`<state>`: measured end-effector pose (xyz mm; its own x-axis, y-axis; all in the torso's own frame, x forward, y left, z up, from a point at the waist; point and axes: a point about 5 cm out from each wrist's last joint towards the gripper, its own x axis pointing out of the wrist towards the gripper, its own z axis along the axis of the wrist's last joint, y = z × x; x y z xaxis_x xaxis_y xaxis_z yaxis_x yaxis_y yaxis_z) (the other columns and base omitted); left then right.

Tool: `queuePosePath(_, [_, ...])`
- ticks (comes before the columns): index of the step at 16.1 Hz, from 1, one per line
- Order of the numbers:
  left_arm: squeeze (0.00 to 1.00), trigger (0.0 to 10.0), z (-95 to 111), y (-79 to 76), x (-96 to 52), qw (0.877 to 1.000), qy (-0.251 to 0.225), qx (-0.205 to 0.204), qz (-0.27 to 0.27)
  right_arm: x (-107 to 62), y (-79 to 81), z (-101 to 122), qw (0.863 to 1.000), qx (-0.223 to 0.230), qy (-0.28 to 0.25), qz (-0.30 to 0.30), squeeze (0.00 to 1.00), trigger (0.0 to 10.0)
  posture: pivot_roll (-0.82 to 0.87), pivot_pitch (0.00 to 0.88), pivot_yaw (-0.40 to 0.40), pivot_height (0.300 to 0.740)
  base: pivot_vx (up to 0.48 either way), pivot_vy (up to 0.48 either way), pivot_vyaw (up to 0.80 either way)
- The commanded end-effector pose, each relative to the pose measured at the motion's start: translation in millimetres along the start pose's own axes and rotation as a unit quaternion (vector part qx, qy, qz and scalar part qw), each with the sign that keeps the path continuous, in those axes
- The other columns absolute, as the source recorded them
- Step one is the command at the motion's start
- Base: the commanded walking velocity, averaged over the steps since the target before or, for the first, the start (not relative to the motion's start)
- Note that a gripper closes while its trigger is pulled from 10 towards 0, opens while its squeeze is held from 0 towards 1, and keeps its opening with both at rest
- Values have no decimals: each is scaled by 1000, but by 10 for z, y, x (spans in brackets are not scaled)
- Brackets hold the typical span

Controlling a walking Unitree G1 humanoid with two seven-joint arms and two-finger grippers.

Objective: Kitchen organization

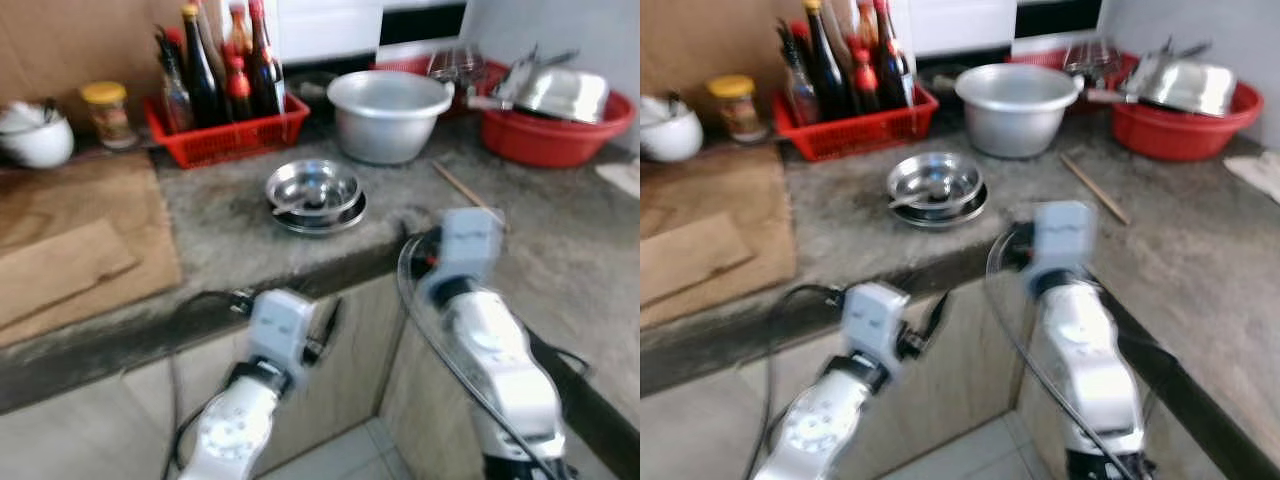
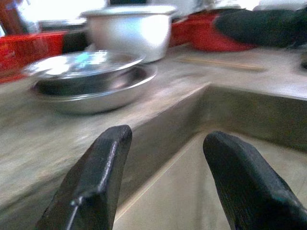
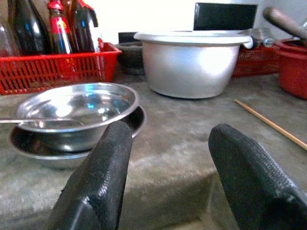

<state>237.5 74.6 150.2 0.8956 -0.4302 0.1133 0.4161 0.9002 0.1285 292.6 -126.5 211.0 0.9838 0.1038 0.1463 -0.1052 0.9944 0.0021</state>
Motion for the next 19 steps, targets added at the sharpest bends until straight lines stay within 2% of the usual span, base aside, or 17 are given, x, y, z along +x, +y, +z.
queuePosePath(1, [0, 10000, 41, -68, 17, 1000, -9, -5, -12, -10, -93, 16, 1000, -3, -4, -17, 0, 10000, 185, 87, -18, 740, 364, 0, 0])
queuePosePath(6, [0, 10000, 50, -64, 20, 1000, -10, -4, -12, 23, -165, 41, 1000, -4, -8, -29, 0, 10000, 187, 90, -16, 740, 356, 0, 0])
queuePosePath(7, [0, 10000, 47, -58, 30, 1000, -9, -2, -9, 36, -183, 52, 999, -8, -8, -31, 0, 10000, 187, 90, -18, 740, 304, 0, -800])
queuePosePath(9, [0, 10000, 44, -56, 34, 1000, -8, -8, -10, 57, -216, 66, 999, -13, -10, -34, 0, 10000, 188, 92, -16, 740, 0, 0, 0])
queuePosePath(13, [0, 10000, 52, -62, 25, 1000, -11, 4, -12, 87, -220, 96, 999, -18, -13, -27, 0, 10000, 189, 92, -16, 740, 0, 0, 0])
queuePosePath(19, [0, 10000, 20, -75, 21, 1000, 1, 2, -12, 116, -207, 103, 1000, -19, -13, -18, 0, 10000, 189, 92, -20, 740, 293, -286, 0])
